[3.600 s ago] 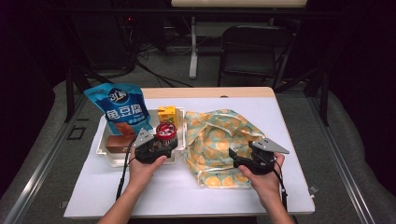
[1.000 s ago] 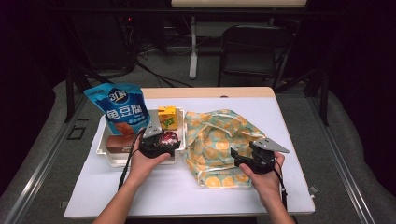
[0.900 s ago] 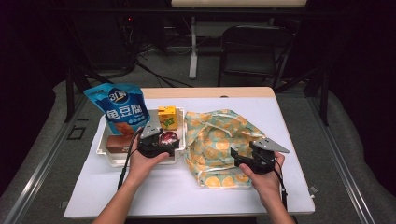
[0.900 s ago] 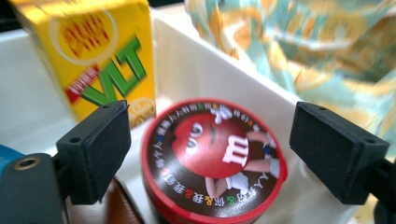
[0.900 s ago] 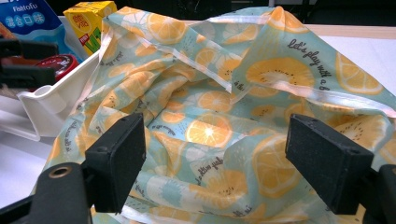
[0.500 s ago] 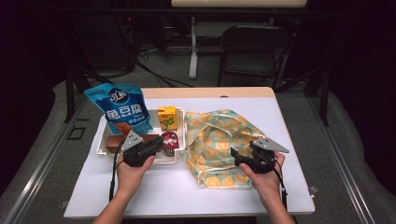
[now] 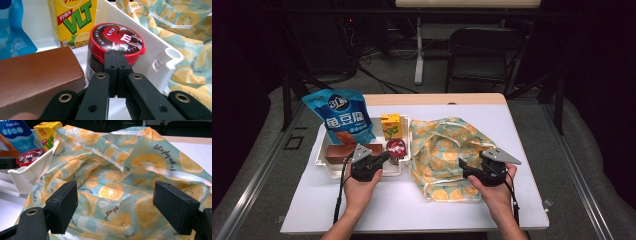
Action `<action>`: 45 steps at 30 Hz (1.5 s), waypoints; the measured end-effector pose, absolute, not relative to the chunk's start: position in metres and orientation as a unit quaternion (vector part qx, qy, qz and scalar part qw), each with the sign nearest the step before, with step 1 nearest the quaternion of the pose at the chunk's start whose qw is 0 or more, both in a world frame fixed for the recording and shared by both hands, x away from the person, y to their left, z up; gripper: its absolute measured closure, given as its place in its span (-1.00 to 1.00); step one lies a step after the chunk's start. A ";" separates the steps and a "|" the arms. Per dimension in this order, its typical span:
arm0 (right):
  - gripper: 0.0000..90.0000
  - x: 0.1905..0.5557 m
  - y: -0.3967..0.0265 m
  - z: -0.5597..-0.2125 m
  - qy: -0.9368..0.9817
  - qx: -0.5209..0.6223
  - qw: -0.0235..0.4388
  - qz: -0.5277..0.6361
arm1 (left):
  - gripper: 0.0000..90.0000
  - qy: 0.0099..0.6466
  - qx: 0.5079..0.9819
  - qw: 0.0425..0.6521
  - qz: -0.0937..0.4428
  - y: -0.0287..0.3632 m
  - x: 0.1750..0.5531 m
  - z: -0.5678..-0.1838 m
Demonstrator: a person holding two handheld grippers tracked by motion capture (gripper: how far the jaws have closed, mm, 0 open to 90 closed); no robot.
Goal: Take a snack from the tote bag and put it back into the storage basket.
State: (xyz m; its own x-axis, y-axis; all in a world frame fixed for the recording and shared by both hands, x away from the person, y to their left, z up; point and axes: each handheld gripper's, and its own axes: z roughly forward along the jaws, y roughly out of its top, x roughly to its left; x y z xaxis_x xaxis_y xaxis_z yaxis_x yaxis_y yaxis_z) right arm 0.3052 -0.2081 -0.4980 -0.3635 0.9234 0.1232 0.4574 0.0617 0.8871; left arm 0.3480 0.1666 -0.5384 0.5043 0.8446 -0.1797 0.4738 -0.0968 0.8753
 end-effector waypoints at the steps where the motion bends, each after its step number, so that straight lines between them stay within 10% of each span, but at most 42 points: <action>1: -0.57 0.305 -0.208 -0.498 0.682 0.504 0.253 0.465 | 1.00 0.464 0.715 0.488 0.190 0.166 0.350 -0.538; 45: -0.56 0.307 -0.206 -0.498 0.687 0.488 0.265 0.468 | 1.00 0.511 0.699 0.466 0.181 0.157 0.360 -0.542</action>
State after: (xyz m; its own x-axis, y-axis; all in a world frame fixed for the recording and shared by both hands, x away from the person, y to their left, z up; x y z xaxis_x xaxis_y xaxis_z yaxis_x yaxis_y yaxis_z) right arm 0.3073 -0.2058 -0.4980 -0.3832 0.9191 0.0920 0.4219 0.0855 0.9026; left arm 0.3602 0.1575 -0.5415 0.4119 0.8835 -0.2229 0.5464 -0.0438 0.8364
